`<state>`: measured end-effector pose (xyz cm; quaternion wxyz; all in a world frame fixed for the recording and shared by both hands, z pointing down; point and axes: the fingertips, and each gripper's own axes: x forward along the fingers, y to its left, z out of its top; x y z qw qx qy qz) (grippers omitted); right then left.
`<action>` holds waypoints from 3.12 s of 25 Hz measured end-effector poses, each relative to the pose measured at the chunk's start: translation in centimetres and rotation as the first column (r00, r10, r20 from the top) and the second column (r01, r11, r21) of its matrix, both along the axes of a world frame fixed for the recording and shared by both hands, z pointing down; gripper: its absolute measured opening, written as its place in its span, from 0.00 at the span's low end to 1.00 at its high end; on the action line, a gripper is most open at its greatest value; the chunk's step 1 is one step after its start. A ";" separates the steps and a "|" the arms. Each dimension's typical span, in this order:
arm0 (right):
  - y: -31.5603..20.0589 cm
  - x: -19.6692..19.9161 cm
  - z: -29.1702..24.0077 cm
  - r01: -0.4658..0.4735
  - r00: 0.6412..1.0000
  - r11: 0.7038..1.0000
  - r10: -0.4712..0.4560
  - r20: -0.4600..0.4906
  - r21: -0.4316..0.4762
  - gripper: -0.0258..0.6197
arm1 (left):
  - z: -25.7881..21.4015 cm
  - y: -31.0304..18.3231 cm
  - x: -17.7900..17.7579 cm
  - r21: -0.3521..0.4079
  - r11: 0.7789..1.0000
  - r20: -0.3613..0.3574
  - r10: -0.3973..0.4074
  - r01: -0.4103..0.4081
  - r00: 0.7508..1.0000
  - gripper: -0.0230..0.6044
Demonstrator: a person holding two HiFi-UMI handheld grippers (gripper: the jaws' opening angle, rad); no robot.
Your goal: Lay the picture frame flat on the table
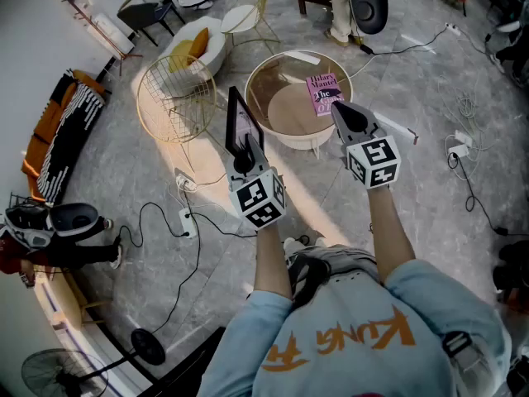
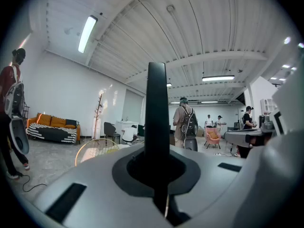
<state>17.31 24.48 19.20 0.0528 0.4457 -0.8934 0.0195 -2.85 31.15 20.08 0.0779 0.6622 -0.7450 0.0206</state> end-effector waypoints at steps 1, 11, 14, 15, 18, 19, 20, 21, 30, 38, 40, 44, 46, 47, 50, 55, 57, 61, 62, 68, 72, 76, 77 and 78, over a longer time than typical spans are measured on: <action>-0.1 0.0 0.0 0.001 1.000 1.000 -0.001 0.000 0.001 0.04 | 0.0 -0.1 0.0 0.002 1.000 0.002 0.001 -0.001 1.000 0.08; -0.4 0.4 -0.4 -0.023 0.999 1.000 0.023 0.028 -0.002 0.04 | -0.4 -0.4 0.4 0.003 1.000 0.006 0.017 -0.017 1.000 0.08; -0.7 1.0 -0.4 -0.029 0.999 1.000 0.029 0.026 -0.006 0.04 | -0.6 -0.6 0.7 0.004 1.000 0.004 0.018 -0.018 1.000 0.08; -0.7 1.2 -0.5 -0.033 0.999 0.999 0.033 0.026 -0.006 0.04 | -0.6 -0.6 0.7 0.004 1.000 0.003 0.018 -0.018 1.000 0.08; -1.0 1.7 -0.8 -0.042 0.999 0.999 0.042 0.031 0.000 0.04 | -0.9 -0.8 1.0 0.010 1.000 0.005 0.022 -0.022 1.000 0.08; -1.1 1.8 -0.9 -0.043 0.999 0.999 0.043 0.032 0.002 0.04 | -1.0 -0.8 1.0 0.011 1.000 0.005 0.022 -0.022 1.000 0.08; -1.1 1.9 -1.0 -0.043 0.999 0.999 0.042 0.033 0.003 0.04 | -1.1 -0.8 1.1 0.013 1.000 0.005 0.022 -0.022 1.000 0.08; -1.2 1.9 -1.1 -0.041 0.999 0.999 0.041 0.034 0.004 0.04 | -1.2 -0.9 1.1 0.014 1.000 0.004 0.021 -0.021 1.000 0.08; -2.1 3.0 -2.9 -0.044 0.998 0.999 0.042 0.056 0.032 0.04 | -2.8 -1.6 1.1 0.043 0.999 0.008 0.015 -0.015 1.000 0.08; -3.0 2.8 -4.1 -0.021 0.998 0.998 0.017 0.063 0.054 0.04 | -3.4 -2.7 1.4 0.058 0.998 0.009 0.021 -0.021 1.000 0.08; -3.2 2.5 -4.0 -0.016 0.998 0.998 0.013 0.064 0.055 0.04 | -3.2 -3.0 1.0 0.058 0.998 0.007 0.021 -0.022 1.000 0.08; -4.2 2.3 -3.5 -0.019 0.997 0.998 0.015 0.074 0.052 0.04 | -2.7 -4.1 0.9 0.053 0.998 0.018 0.030 -0.031 0.999 0.08; -5.0 2.0 -3.2 -0.021 0.997 0.999 0.017 0.081 0.049 0.04 | -2.6 -4.8 0.5 0.050 0.998 0.026 0.035 -0.036 0.999 0.08; -5.4 1.7 -3.1 -0.019 0.997 0.999 0.015 0.081 0.049 0.04 | -2.5 -5.3 0.3 0.050 0.998 0.028 0.036 -0.038 0.999 0.08; -6.9 0.7 -2.6 -0.016 0.997 0.999 0.012 0.076 0.047 0.04 | -1.9 -7.0 -0.7 0.046 0.998 0.020 0.041 -0.042 0.999 0.08; -10.3 -0.8 -1.2 -0.022 0.998 0.999 0.020 0.053 0.036 0.04 | 0.2 -10.9 -1.8 0.032 0.998 -0.005 0.061 -0.061 0.998 0.08; -11.9 -1.5 -0.4 -0.024 0.999 0.999 0.023 0.038 0.028 0.04 | 1.2 -12.7 -2.2 0.021 0.997 -0.016 0.074 -0.074 0.997 0.08; -15.6 -4.3 1.3 -0.018 1.000 1.000 0.018 0.002 -0.001 0.04 | 2.9 -16.6 -4.4 -0.008 0.996 -0.045 0.085 -0.086 0.995 0.08; -16.5 -5.0 1.7 -0.016 1.000 1.000 0.016 -0.005 -0.009 0.04 | 3.2 -17.7 -5.0 -0.016 0.996 -0.053 0.087 -0.088 0.995 0.08; -22.9 -8.3 4.4 -0.037 0.999 0.997 0.035 -0.032 -0.070 0.04 | 6.3 -24.9 -7.7 -0.087 0.988 -0.097 0.120 -0.128 0.988 0.08; -28.1 -10.9 5.5 -0.066 0.997 0.991 0.062 -0.036 -0.120 0.04 | 8.2 -30.2 -10.2 -0.150 0.976 -0.124 0.143 -0.161 0.982 0.08; -33.1 -14.6 6.8 -0.074 0.996 0.985 0.064 -0.063 -0.154 0.04 | 10.0 -35.5 -13.4 -0.186 0.966 -0.163 0.152 -0.181 0.975 0.08; -34.2 -15.4 7.2 -0.078 0.995 0.984 0.067 -0.069 -0.162 0.04 | 10.6 -36.6 -14.0 -0.193 0.963 -0.174 0.154 -0.187 0.973 0.08; -35.2 -15.9 7.7 -0.084 0.995 0.982 0.072 -0.074 -0.168 0.04 | 11.1 -37.7 -14.5 -0.199 0.961 -0.183 0.157 -0.193 0.970 0.08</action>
